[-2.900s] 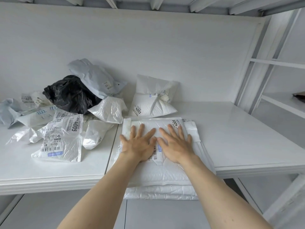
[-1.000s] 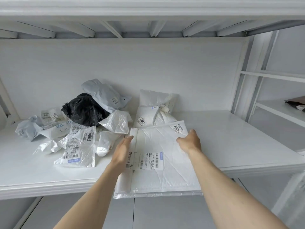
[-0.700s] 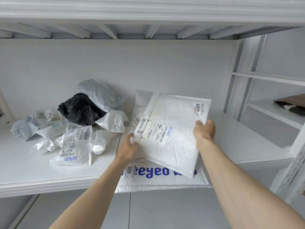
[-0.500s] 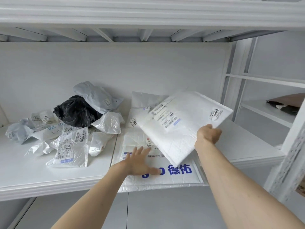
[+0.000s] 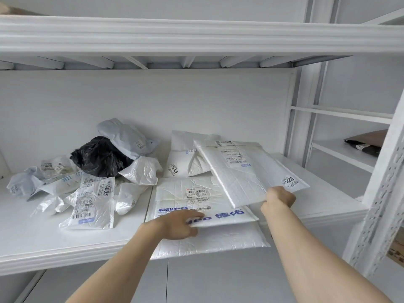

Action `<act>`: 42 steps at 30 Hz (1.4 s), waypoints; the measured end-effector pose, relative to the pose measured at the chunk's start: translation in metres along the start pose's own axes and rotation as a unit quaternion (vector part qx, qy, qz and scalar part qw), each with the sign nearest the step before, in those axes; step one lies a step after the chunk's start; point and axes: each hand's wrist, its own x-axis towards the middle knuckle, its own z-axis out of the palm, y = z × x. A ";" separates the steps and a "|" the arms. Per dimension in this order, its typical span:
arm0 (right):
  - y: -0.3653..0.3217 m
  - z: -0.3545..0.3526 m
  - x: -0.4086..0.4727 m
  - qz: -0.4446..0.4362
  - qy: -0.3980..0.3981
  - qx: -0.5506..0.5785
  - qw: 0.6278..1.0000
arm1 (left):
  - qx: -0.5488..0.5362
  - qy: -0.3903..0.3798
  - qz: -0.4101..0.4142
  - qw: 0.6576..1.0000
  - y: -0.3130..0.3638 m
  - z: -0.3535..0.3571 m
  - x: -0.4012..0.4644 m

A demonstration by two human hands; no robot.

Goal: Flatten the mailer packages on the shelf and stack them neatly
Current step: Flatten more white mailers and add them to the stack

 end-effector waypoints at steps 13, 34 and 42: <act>0.024 -0.004 0.012 0.012 -0.381 -0.233 0.895 | 0.031 -0.031 -0.131 0.990 -0.027 0.021 -0.013; 0.072 0.049 0.006 -0.214 -0.272 -0.395 0.851 | -0.172 0.114 -0.133 0.969 -0.074 -0.005 0.008; 0.080 0.049 -0.002 -0.246 -0.267 -0.514 0.777 | -0.090 0.250 -0.174 0.948 -0.077 -0.008 0.018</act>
